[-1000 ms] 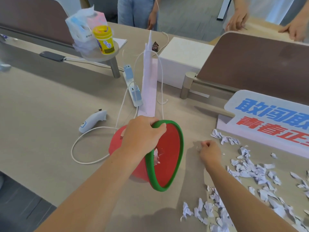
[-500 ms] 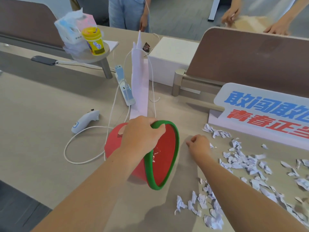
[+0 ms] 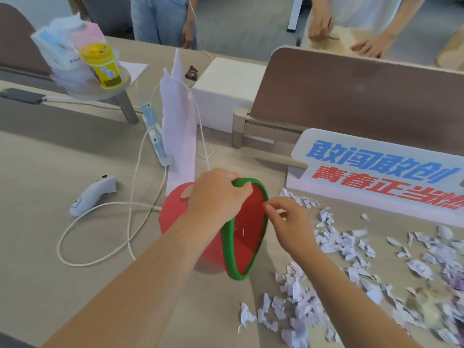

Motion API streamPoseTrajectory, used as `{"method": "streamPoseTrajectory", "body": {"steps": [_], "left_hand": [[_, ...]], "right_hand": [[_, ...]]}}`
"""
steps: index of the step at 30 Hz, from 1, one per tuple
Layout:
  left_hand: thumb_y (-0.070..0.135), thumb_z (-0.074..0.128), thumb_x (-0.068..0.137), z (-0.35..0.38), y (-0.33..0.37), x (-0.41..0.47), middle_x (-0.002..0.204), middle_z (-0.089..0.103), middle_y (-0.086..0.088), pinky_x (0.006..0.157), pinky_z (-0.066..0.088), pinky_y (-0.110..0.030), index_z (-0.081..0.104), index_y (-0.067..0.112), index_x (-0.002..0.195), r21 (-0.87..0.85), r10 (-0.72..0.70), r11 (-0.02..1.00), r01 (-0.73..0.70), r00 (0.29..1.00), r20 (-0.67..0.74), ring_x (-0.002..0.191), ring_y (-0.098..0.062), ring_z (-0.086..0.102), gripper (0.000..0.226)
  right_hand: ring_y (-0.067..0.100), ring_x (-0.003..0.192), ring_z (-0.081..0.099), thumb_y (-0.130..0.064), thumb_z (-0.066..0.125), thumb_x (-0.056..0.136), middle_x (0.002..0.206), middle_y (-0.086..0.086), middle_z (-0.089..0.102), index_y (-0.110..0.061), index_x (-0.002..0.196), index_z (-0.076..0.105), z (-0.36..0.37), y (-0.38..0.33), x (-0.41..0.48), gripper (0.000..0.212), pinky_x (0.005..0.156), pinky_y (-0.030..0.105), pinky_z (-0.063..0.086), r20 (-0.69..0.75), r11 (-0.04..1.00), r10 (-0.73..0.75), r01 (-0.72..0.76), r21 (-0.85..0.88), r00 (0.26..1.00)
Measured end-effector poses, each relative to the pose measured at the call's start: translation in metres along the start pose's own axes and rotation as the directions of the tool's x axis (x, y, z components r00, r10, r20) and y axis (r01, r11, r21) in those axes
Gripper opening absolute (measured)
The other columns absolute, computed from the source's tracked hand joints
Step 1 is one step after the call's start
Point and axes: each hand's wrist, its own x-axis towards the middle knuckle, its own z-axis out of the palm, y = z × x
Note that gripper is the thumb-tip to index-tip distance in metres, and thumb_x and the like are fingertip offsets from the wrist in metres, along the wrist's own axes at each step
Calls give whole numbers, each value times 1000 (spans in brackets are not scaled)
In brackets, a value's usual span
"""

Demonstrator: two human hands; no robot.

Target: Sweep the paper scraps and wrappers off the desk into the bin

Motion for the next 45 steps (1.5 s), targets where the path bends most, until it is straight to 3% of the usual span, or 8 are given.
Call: {"method": "streamPoseTrajectory", "body": {"steps": [5,9,13,19,28,36,41,45], "left_hand": [[36,57,83,11,8,12,39,45,4,37,28,-18,61,13,60,30,6,1000,-7,999,37,32,-5,43,32],[35,57,82,9,8,19,42,46,3,43,32,-22,60,12,60,15,-7,1000,6,999,39,38,-9,43,32],[34,58,79,6,3,24,37,40,5,40,28,-18,49,14,51,-17,-19,1000,19,1000,18,37,-9,38,36],[37,59,81,-4,-2,26,53,62,-4,54,46,-29,74,15,74,-59,-38,998,38,999,0,54,-16,59,27],[36,60,80,-12,-2,0,61,66,-11,62,52,-35,76,13,81,-86,-36,996,37,999,15,59,-22,63,28],[38,60,80,-20,-16,-51,59,64,-10,55,47,-31,74,12,79,-28,-31,999,32,999,36,56,-20,60,29],[38,62,83,-25,-23,-75,73,73,-10,69,55,-41,75,17,82,-58,-27,998,27,1000,16,71,-23,69,25],[40,61,83,-26,-27,-85,65,70,-7,65,54,-40,75,21,81,-67,-14,998,15,1000,21,66,-21,66,24]], "right_hand": [[21,99,56,-22,58,86,104,5,62,-15,100,65,-21,49,33,17,86,27,39,-164,969,132,-163,-188,978],[27,125,40,-38,56,85,135,9,48,-19,124,52,-12,81,69,44,104,40,32,109,873,62,-1,-487,992],[19,144,4,-56,38,88,157,-5,8,-28,144,20,-1,113,72,65,115,46,16,352,729,203,99,-677,914],[18,144,3,-43,33,95,157,-3,12,-24,142,29,3,112,25,51,116,34,1,269,843,132,35,-537,954],[16,145,-1,-49,28,94,158,-3,6,-25,145,20,-16,98,-50,56,118,36,4,406,800,250,48,-598,879],[19,145,-4,-82,-5,63,158,-3,2,-25,146,15,-1,86,-126,103,117,38,2,337,728,275,34,-684,901],[28,113,53,-51,33,86,122,3,58,-23,108,58,14,95,-137,43,94,41,44,88,771,94,-17,-637,992],[29,67,57,-27,45,84,82,5,60,-15,81,60,19,99,-121,20,59,36,49,45,770,-24,47,-636,999]]}}
